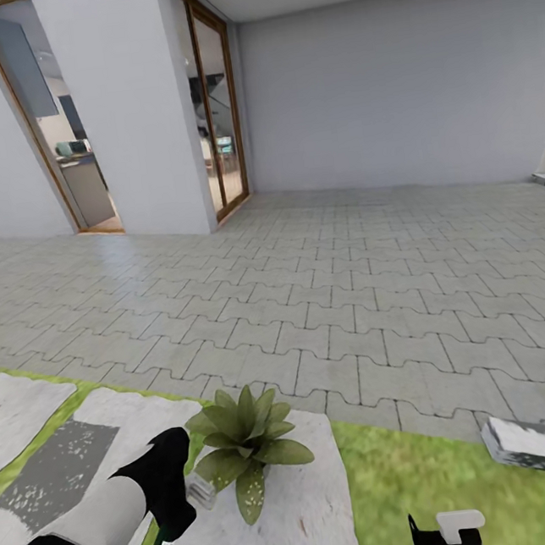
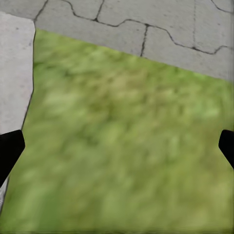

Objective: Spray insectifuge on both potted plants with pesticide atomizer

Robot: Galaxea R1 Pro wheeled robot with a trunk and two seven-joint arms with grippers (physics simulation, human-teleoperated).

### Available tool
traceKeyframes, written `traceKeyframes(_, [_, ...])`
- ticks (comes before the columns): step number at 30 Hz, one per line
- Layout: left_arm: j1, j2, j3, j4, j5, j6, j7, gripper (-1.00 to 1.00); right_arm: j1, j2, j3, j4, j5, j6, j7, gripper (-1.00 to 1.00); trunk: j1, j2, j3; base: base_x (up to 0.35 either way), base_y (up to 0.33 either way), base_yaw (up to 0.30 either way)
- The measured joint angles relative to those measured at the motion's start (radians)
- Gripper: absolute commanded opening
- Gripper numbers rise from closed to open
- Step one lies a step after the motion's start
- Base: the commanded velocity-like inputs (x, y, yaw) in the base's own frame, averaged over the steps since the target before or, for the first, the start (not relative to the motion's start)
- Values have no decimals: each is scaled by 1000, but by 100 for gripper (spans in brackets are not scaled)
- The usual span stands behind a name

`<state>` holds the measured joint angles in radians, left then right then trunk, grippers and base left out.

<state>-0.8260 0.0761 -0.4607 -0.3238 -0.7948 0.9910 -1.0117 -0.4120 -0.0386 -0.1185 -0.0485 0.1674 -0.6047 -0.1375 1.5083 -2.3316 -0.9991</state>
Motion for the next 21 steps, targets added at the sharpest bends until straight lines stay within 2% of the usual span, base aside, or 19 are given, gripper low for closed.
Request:
traceKeyframes(9, [-12, 14, 9, 1, 3, 1, -4, -100, 0, 2, 1, -2, -2, 0, 2, 100, 0, 0, 0, -2, 0, 0])
traceKeyframes(21, [-3, 5, 9, 0, 6, 1, -2, -100, 0, 2, 0, -1, -2, 0, 2, 100, 0, 0, -17, 0, 0, 0])
